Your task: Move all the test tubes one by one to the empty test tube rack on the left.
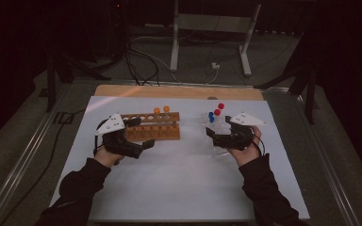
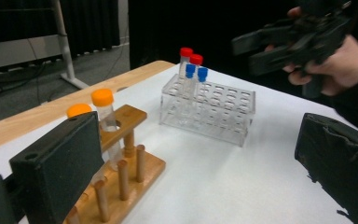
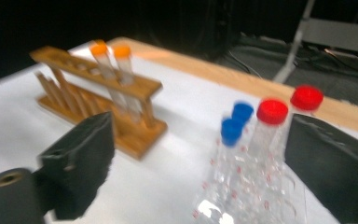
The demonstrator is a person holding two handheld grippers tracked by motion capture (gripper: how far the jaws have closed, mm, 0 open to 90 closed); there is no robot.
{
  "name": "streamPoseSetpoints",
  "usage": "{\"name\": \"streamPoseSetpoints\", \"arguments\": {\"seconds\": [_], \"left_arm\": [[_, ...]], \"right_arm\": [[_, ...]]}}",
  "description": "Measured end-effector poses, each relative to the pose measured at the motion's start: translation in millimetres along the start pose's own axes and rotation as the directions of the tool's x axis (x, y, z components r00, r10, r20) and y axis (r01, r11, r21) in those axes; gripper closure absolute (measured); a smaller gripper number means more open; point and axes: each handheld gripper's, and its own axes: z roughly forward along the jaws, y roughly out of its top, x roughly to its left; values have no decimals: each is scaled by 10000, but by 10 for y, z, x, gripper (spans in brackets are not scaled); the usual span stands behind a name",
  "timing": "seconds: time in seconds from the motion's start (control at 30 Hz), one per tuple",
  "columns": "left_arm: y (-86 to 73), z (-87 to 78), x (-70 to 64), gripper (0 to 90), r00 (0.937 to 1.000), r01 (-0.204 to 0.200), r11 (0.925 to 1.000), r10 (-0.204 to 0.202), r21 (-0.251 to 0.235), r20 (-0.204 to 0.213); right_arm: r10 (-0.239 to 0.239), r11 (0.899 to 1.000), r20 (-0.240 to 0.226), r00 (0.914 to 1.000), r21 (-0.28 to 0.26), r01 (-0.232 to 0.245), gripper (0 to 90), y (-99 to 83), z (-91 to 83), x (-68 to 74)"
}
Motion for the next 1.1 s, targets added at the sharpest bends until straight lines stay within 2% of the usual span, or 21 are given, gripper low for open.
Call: {"name": "streamPoseSetpoints", "arguments": {"seconds": [0.07, 0.1, 0.23, 0.37, 0.57, 0.9, 1.1], "left_arm": [[-28, 3, -16, 16, 10000, 11, 10000, -11, 16, 29], [-42, 6, -22, 16, 10000, -12, 10000, 12, 28, -4], [-83, 16, -24, 16, 9998, 161, 9999, -161, -46, 93], [-98, 25, -22, 16, 9998, 163, 9999, -163, -44, 94], [-106, 30, -18, 16, 9998, 149, 9999, -148, -33, 137], [-113, 42, -17, 16, 9997, 152, 9999, -152, -5, 185], [-122, 53, -22, 16, 9996, 149, 9999, -149, 5, 224]], "right_arm": [[-27, 9997, 132, 9999, 263, 24, 256, -45, 56, -8], [-18, 9991, 168, 9999, 433, 11, 326, -62, 84, -18], [186, 9960, 395, 9990, 871, -220, 435, -113, 175, -73], [499, 9903, 620, 9968, 1266, -574, 498, -128, 243, -123], [886, 9833, 583, 9944, 1543, -966, 580, -120, 344, -173], [1024, 9737, 874, 9909, 1949, -1178, 697, -108, 504, -176], [1015, 9723, 959, 9902, 2010, -1191, 749, -117, 539, -179]]}}
